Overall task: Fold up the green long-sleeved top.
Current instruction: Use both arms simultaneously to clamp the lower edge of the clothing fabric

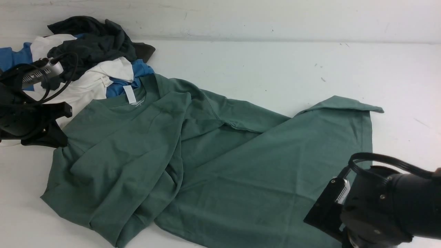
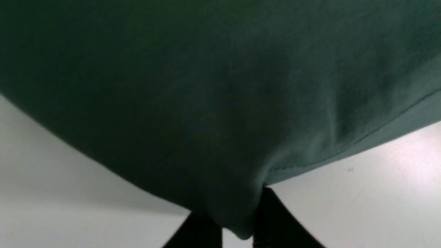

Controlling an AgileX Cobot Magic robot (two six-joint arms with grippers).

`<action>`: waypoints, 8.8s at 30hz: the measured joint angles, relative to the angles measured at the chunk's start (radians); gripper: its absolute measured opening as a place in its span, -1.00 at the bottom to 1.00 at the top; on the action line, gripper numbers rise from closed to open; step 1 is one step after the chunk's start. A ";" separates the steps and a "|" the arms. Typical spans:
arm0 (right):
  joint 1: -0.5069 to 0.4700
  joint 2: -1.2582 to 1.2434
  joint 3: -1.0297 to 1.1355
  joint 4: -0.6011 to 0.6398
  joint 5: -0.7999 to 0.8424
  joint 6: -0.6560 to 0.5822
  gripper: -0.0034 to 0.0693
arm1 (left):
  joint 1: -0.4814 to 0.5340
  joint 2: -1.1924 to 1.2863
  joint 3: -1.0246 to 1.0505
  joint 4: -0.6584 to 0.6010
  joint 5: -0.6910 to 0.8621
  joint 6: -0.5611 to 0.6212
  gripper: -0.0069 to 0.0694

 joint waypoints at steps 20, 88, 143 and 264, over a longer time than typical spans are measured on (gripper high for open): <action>-0.082 -0.185 -0.005 0.159 0.177 -0.121 -0.85 | 0.000 0.000 0.000 0.000 0.013 0.000 -0.80; -0.249 -0.162 -0.046 0.293 0.121 0.076 -0.94 | 0.000 -0.077 -0.045 0.039 0.133 0.037 -0.80; -0.249 -0.033 -0.043 0.298 -0.196 0.234 -0.84 | 0.000 -0.113 -0.049 0.119 0.178 -0.005 -0.79; -0.199 -0.897 0.295 0.388 0.207 0.394 -0.85 | -0.212 -0.396 0.593 0.371 0.139 -0.358 -0.17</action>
